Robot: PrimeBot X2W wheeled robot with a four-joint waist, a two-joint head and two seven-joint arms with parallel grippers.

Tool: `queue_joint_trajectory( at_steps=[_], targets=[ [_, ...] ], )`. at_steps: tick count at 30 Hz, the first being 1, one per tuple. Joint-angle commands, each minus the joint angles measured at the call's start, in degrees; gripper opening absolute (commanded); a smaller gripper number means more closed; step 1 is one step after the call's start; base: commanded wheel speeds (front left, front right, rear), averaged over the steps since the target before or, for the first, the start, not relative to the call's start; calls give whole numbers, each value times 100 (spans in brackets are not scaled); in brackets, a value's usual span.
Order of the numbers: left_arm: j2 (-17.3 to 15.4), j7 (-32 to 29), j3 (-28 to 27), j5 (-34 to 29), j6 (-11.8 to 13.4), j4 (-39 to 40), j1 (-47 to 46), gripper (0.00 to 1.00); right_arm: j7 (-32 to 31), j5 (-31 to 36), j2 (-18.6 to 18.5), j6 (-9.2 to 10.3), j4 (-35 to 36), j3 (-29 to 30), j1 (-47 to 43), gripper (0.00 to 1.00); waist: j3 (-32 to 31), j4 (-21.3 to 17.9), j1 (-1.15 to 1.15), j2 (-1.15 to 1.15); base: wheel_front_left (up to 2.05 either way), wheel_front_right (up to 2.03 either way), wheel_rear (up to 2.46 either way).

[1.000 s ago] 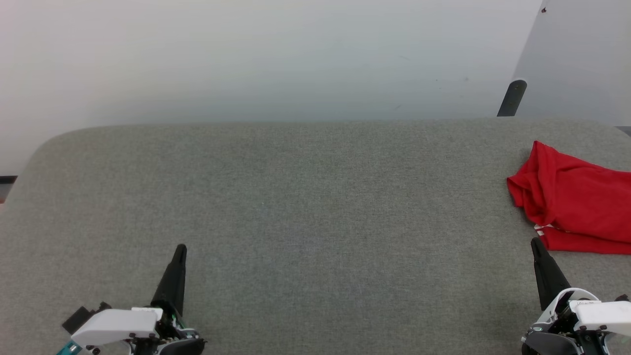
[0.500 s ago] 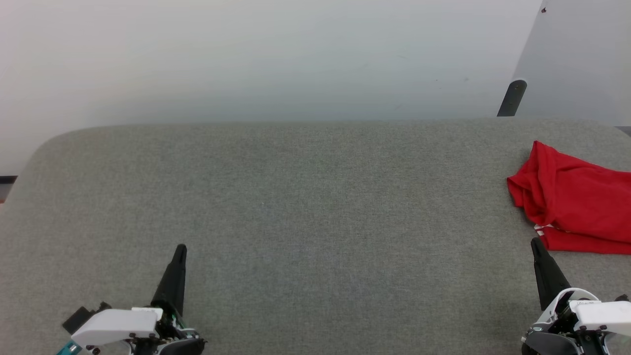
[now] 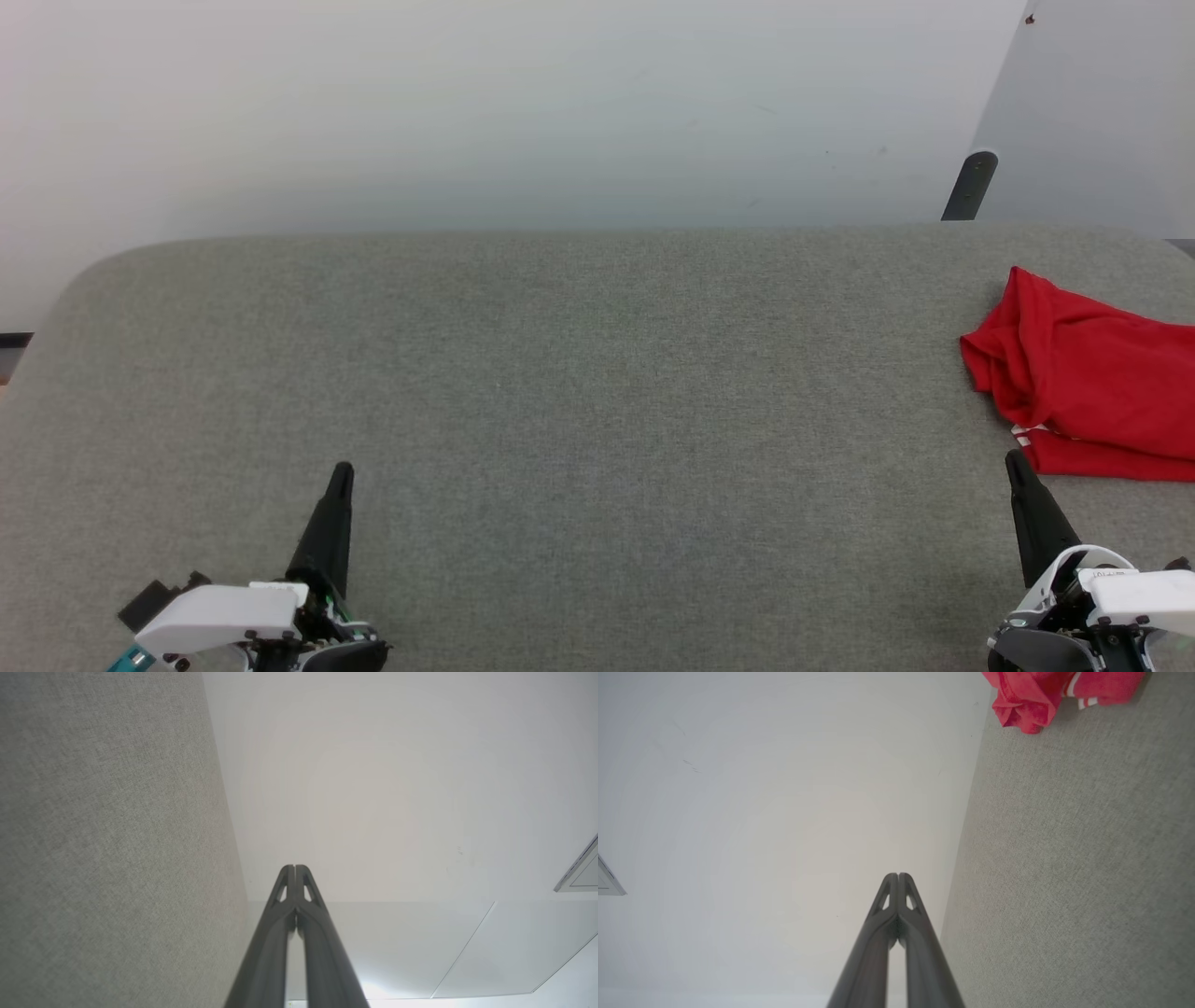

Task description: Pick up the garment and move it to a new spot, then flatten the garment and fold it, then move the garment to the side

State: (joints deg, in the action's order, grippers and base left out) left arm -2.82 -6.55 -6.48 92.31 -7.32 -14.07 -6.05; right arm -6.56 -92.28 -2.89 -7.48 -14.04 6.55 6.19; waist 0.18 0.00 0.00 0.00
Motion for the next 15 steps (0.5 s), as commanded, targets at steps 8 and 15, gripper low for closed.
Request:
queue_joint_trajectory(
  at_steps=[8,15],
  targets=[
    [3,-17,-11,19,-31,-3,-53,0,-10,-25,14,-2,0,1,18,0,0,0,0,0,0,0,0],
    [3,-17,-10,19,-31,-3,-53,0,-10,-25,14,-2,0,0,18,0,0,0,0,0,0,0,0]
  ],
)
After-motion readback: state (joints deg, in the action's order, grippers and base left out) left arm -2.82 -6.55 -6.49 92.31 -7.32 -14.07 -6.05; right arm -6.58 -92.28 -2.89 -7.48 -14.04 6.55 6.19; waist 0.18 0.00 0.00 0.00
